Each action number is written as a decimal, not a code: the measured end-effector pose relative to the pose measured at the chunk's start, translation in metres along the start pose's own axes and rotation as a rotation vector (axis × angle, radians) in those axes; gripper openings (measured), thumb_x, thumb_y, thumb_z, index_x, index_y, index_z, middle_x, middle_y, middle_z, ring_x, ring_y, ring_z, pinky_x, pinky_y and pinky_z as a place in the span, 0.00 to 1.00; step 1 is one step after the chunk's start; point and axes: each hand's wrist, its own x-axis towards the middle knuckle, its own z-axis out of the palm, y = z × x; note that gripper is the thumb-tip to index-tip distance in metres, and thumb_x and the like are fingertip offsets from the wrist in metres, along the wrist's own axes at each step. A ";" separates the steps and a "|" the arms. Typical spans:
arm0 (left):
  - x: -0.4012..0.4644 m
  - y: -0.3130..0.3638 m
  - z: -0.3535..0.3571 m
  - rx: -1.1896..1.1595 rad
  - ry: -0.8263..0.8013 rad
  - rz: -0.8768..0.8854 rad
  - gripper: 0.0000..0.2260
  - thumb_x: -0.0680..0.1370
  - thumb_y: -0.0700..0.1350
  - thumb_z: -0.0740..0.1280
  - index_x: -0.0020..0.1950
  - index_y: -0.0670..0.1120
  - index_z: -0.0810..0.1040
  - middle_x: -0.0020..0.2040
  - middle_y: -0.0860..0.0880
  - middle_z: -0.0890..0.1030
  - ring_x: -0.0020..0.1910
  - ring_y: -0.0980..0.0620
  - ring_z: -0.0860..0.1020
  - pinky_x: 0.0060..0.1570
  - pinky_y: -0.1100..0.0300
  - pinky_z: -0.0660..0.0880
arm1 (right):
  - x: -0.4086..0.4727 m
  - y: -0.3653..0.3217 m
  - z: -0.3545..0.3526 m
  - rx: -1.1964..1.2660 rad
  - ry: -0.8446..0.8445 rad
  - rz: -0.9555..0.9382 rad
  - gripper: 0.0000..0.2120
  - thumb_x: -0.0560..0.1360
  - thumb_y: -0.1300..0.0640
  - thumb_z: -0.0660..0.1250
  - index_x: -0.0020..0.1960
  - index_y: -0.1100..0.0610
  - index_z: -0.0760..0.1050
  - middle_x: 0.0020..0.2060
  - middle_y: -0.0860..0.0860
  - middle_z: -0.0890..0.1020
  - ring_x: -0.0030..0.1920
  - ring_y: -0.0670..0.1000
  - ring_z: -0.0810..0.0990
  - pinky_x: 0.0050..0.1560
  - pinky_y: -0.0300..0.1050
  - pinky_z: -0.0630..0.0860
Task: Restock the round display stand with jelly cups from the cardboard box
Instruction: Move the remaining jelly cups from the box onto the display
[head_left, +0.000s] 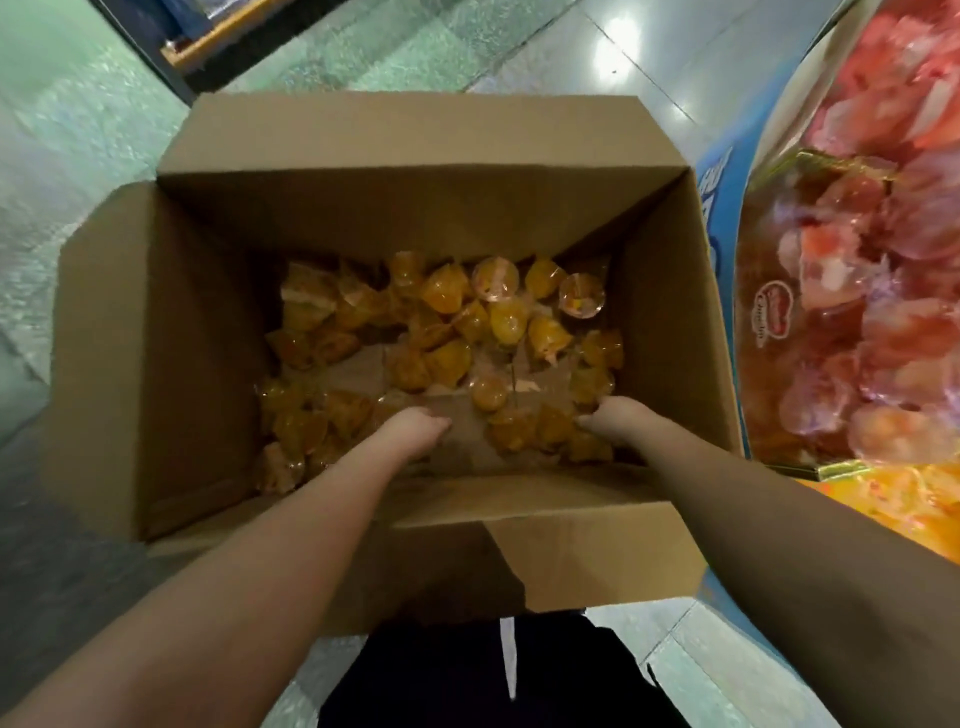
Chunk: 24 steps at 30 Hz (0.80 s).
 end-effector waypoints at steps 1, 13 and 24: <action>0.007 0.004 0.003 0.001 -0.018 -0.002 0.16 0.83 0.49 0.62 0.68 0.45 0.75 0.64 0.43 0.78 0.61 0.45 0.77 0.62 0.51 0.76 | 0.007 -0.003 0.002 0.016 -0.002 0.022 0.26 0.80 0.45 0.63 0.74 0.56 0.67 0.70 0.57 0.73 0.67 0.59 0.73 0.65 0.53 0.73; 0.066 0.057 0.066 -0.176 -0.248 -0.162 0.19 0.81 0.53 0.65 0.66 0.42 0.75 0.62 0.43 0.77 0.60 0.44 0.76 0.53 0.55 0.72 | 0.069 -0.030 0.024 0.107 -0.105 0.144 0.25 0.83 0.46 0.57 0.76 0.57 0.63 0.73 0.59 0.67 0.71 0.60 0.69 0.65 0.54 0.71; 0.080 0.059 0.087 -0.368 -0.165 -0.252 0.23 0.79 0.56 0.68 0.67 0.42 0.74 0.49 0.47 0.75 0.42 0.49 0.72 0.48 0.58 0.70 | 0.090 -0.024 0.035 0.081 -0.116 0.116 0.29 0.80 0.39 0.59 0.74 0.55 0.66 0.70 0.57 0.72 0.68 0.60 0.71 0.70 0.59 0.68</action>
